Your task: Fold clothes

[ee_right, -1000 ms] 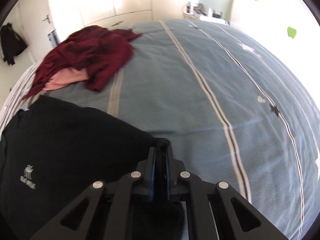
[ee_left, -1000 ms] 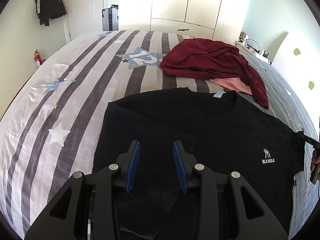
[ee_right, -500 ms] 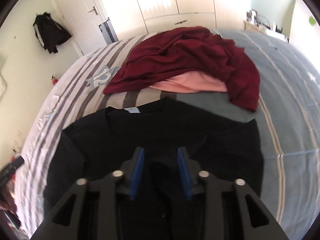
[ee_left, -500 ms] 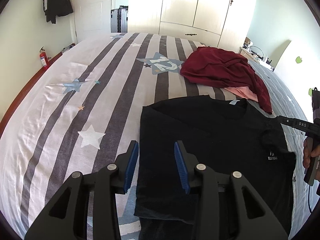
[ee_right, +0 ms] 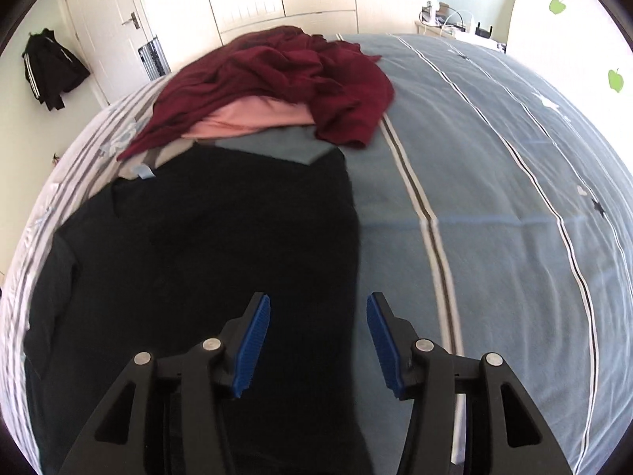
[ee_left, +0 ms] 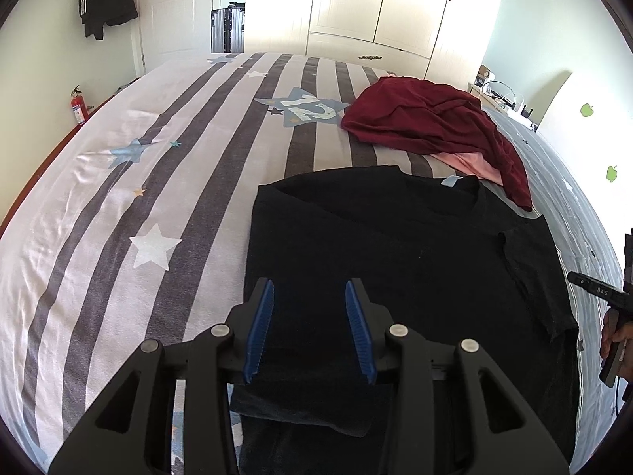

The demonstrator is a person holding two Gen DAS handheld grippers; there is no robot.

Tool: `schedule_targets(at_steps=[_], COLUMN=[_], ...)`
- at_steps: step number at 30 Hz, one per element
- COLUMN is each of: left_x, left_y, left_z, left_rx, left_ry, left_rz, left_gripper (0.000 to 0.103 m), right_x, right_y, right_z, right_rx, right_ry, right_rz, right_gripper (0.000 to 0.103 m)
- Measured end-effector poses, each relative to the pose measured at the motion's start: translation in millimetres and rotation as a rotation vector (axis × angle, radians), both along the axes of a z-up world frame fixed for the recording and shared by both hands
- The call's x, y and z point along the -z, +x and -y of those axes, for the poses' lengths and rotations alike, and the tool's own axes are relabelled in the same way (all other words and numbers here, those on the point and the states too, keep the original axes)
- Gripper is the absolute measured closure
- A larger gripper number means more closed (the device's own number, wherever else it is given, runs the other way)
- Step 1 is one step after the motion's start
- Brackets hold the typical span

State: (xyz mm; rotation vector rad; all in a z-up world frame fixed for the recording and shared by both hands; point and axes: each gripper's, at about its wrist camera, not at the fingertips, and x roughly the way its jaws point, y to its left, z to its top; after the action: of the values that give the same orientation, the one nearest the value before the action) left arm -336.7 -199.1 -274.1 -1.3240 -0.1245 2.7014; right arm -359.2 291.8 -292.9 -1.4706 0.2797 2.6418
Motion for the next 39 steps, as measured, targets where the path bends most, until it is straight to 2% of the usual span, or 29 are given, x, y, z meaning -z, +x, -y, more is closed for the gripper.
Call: schedule_targets(at_steps=[7,11,13,16,19,25,31,34,39], left_x=[9.7,14.4,15.2,16.4,17.4,21.7,28.3,32.8,40.2], left_y=[-5.6,-7.8,-10.3,-15.7,-21.6,-34.6,-47.7,-54.2,-65.2], left_z=[-29.4,-41.1,-44.5,-47.2,-48.8,-44.9,-37.4,-34.1,-31.5], left_rx=[0.006,0.022,0.026,0.022,0.017,0.001,-0.009,-0.01,-0.008], left_ry=[0.01,0.006,0.006,0.011,0.014,0.016,0.017,0.015,-0.004], left_rz=[0.019,0.026,0.025,0.025,0.025,0.029,0.029,0.035,0.044], left_gripper=[0.068,0.068,0.068,0.068,0.068,0.068,0.068,0.068,0.068], right_x=[47.9,45.4,33.3,10.8,4.4,23.5,58.3,56.5,41.9], right_y=[35.9,51.6,50.8,33.4,3.9,-62.7,-107.2,-116.2,-119.7], right_z=[11.8,10.4,9.4,11.7,23.6,67.7,99.4,96.1,57.4], right_rx=[-0.058,-0.042,-0.038,-0.06,-0.106,-0.158,-0.192,-0.179,-0.089], right_ry=[0.015,0.004,0.018,-0.011,-0.043,-0.069,-0.005,-0.008,0.006], right_rz=[0.071,0.054,0.017,-0.052,-0.078,-0.076,-0.042,-0.058,-0.121], right_gripper=[0.056,0.057,0.057,0.059,0.07,0.071,0.071,0.071,0.07])
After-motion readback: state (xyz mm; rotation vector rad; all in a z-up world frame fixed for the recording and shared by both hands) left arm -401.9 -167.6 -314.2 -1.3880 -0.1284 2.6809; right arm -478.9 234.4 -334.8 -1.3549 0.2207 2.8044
